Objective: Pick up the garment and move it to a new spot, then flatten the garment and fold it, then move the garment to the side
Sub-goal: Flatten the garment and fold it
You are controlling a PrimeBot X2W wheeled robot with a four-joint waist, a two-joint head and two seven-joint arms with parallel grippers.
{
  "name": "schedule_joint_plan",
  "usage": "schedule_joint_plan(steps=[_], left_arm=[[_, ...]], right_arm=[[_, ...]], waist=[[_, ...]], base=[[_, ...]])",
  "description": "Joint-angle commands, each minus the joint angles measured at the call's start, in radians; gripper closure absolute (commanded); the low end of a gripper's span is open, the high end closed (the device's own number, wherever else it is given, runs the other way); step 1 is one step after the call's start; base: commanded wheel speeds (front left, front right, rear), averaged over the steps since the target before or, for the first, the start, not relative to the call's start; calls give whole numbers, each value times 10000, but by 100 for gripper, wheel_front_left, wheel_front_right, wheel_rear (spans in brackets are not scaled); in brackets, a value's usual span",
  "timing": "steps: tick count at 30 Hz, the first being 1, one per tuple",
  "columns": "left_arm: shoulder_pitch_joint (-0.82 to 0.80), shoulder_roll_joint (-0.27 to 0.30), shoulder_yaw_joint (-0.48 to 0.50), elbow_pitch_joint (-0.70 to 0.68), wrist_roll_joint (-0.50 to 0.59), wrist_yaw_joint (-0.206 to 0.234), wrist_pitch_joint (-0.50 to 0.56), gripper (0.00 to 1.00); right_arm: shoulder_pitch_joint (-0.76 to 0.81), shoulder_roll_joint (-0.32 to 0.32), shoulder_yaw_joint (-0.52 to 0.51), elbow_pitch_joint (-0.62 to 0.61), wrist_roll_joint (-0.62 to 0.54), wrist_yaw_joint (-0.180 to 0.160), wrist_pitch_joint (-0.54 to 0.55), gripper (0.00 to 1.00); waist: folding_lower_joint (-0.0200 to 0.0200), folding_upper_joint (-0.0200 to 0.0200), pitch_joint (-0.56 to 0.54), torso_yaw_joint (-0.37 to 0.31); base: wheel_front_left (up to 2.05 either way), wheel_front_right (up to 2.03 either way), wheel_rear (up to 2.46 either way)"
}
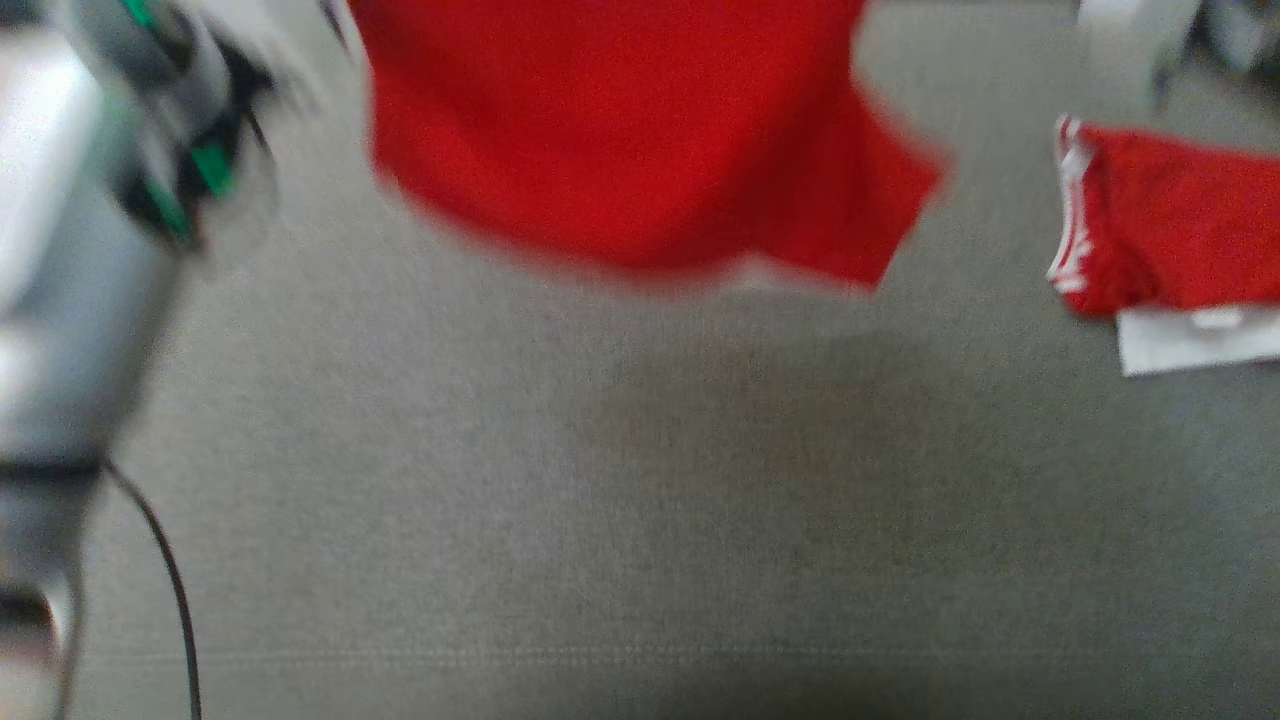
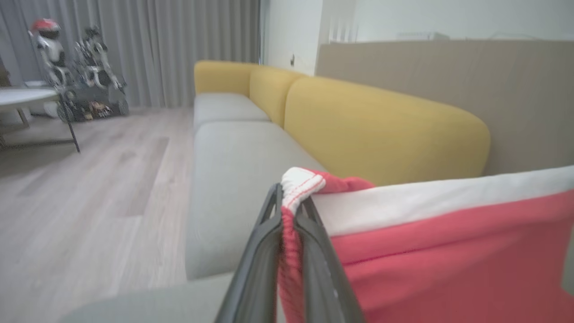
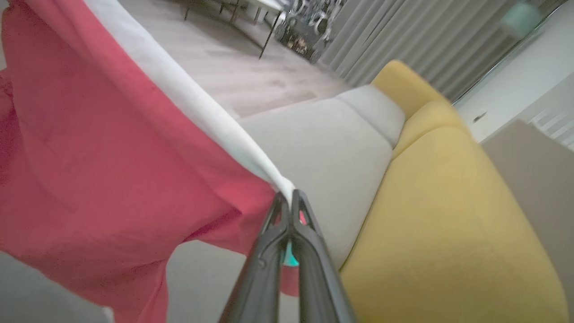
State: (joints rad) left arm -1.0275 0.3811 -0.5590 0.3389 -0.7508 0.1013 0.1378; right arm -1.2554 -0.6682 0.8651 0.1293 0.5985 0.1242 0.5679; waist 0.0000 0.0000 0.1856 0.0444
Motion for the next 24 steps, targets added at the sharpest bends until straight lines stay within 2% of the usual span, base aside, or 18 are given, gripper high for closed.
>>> schedule_joint_plan(steps=[1,2,3,7,12,17,24], left_arm=[[-1251,302,646,284,200,-58,-338,100],[-1737,265,715,667,347,-89,-598,100],[-1737,265,715,667,347,-89,-598,100],[-3350,3,891,2063,794,-294,-1785,100],[-4327,-534,1140,3532,895,-466,-3301,100],[-3965,-1043,1038,4404,1020,-1023,-3902,100],[-2253,-1637,752,4966,1579,-1539,-3990,100]], right_arm=[[-749,448,18,513,-361,65,-604,100],[-1267,668,128,1019,-675,65,-1064,100],[-1267,668,128,1019,-675,65,-1064,100],[-2788,1558,341,3158,-2038,65,-3037,100],[-3366,2624,-156,5494,-3396,65,-5071,100],[-2589,3430,-41,7049,-3928,65,-6226,100],[-770,3946,827,8544,-3560,65,-6922,100]], waist=[[0,0,1879,-298],[0,0,2125,-330],[0,0,2125,-330],[0,0,2836,-407],[0,0,3340,-308],[0,0,3408,-143],[0,0,3034,102]], base=[[0,0,0],[0,0,0],[0,0,0],[0,0,0],[0,0,0],[0,0,0],[0,0,0]])
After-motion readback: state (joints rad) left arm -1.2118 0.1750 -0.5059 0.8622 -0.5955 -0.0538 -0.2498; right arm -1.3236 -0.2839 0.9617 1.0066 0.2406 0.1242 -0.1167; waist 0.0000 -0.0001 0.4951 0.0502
